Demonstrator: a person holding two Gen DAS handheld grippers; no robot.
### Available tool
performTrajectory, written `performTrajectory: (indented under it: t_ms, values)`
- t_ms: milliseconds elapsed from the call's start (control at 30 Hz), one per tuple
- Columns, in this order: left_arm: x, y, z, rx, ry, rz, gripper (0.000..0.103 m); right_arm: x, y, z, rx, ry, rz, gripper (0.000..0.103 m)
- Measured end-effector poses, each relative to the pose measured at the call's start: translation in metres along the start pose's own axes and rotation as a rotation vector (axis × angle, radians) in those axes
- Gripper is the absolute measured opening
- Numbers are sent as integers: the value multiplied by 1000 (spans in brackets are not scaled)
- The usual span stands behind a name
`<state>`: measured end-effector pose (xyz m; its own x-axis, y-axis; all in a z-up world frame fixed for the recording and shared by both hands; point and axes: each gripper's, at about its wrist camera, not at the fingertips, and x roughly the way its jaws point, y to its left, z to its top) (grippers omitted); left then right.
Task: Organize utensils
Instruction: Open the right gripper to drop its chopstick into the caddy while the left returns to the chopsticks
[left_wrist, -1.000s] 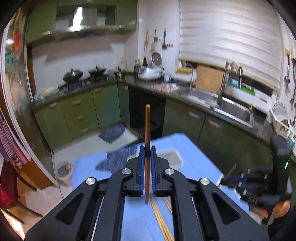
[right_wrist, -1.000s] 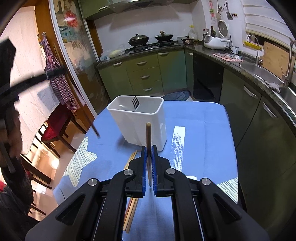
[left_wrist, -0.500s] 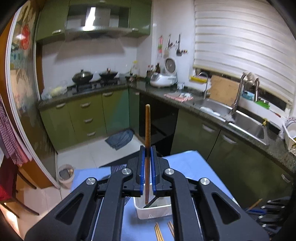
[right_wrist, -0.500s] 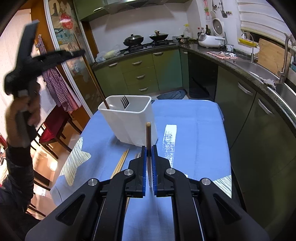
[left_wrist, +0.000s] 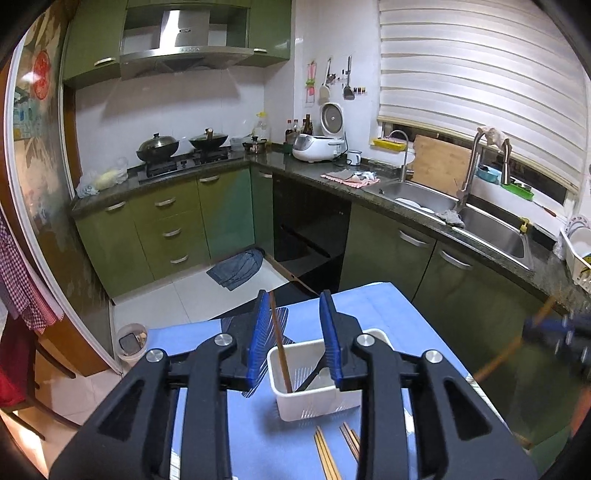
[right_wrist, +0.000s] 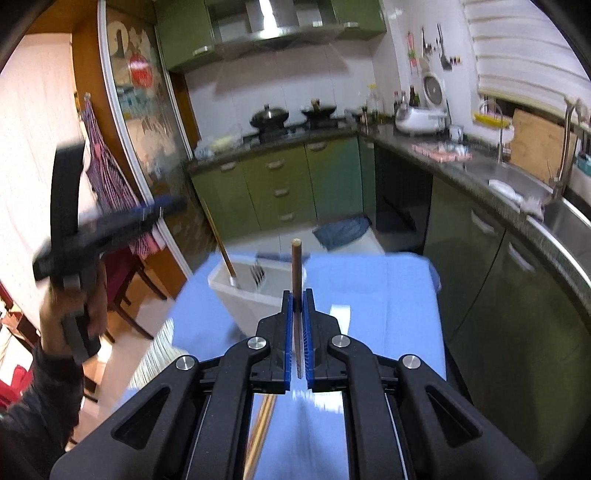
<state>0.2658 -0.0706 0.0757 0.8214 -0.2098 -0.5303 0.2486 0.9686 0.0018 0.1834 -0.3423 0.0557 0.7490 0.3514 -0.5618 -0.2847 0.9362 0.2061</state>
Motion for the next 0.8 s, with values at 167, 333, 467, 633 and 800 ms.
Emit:
performTrajectory:
  t_ms: [167,333,467,633,800]
  values:
    - [-14,2,-6,7,-4,-2,28,-18,10,47,13,-120,28,6]
    - [-30,2,-15,22,-12,-7,34,3,24,85,17,-163,25,6]
    - [-39,1,-23,42,-9,-2,35,44,26,97,23,-138,10,6]
    - [-41,2,-32,45,10,-11,35,99,27,83,14,-37,-8,6]
    - [-35,5,-46,41,51,-24,40,124,28,67,-6,18,-27,7]
